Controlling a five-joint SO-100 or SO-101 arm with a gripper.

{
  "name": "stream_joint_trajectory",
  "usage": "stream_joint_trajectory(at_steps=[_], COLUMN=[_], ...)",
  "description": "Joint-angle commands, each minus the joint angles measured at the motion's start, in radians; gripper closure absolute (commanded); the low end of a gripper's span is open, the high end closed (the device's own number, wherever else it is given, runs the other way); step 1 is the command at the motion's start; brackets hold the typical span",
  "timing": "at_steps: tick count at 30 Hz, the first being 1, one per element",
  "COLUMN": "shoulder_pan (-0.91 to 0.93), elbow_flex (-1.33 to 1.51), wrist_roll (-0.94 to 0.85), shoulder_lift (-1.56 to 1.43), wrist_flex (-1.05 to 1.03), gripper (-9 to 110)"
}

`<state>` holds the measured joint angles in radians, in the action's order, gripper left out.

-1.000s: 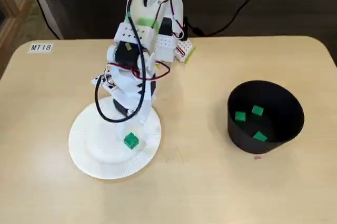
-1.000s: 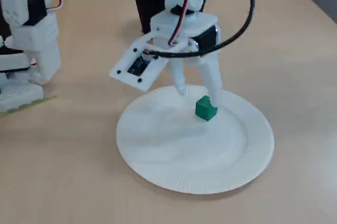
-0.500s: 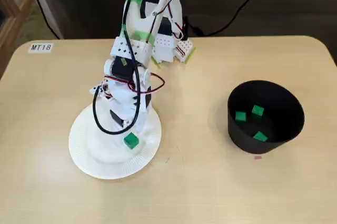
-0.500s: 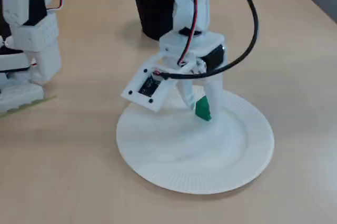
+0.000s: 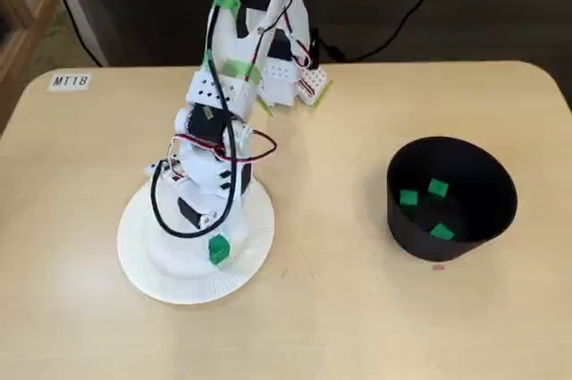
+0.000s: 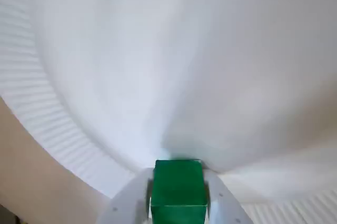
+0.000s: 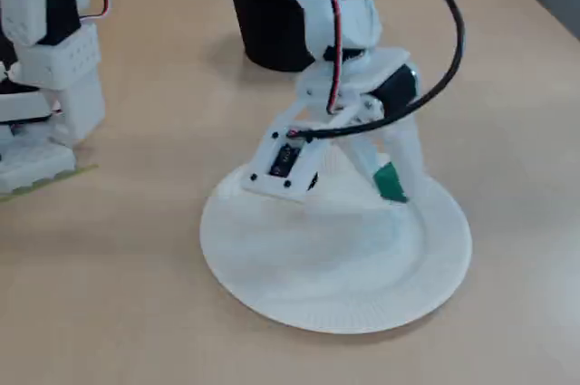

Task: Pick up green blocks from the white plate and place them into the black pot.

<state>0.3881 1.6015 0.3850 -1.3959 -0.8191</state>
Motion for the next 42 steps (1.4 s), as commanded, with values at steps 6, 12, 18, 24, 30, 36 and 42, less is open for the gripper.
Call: stream_joint_trajectory(at_steps=[6,12,18,24,30,36,42], shoulder_pan=[-0.112,-0.472,-0.761,-0.851,-0.953,-1.066,-1.065], elbow_flex=[-0.002,0.253,0.545,0.733,0.836,0.876,0.914], wrist_roll=[-0.011,-0.137,-0.249,-0.321,-0.330,-0.339,-0.364], shoulder_lift=[-0.403,-0.687,-0.795,-0.787,-0.792,-0.813,-0.813], wrist_flex=[0.124,0.397,0.614,0.759,0.819,0.819,0.842], gripper=[104,104,104,104,104,104,81])
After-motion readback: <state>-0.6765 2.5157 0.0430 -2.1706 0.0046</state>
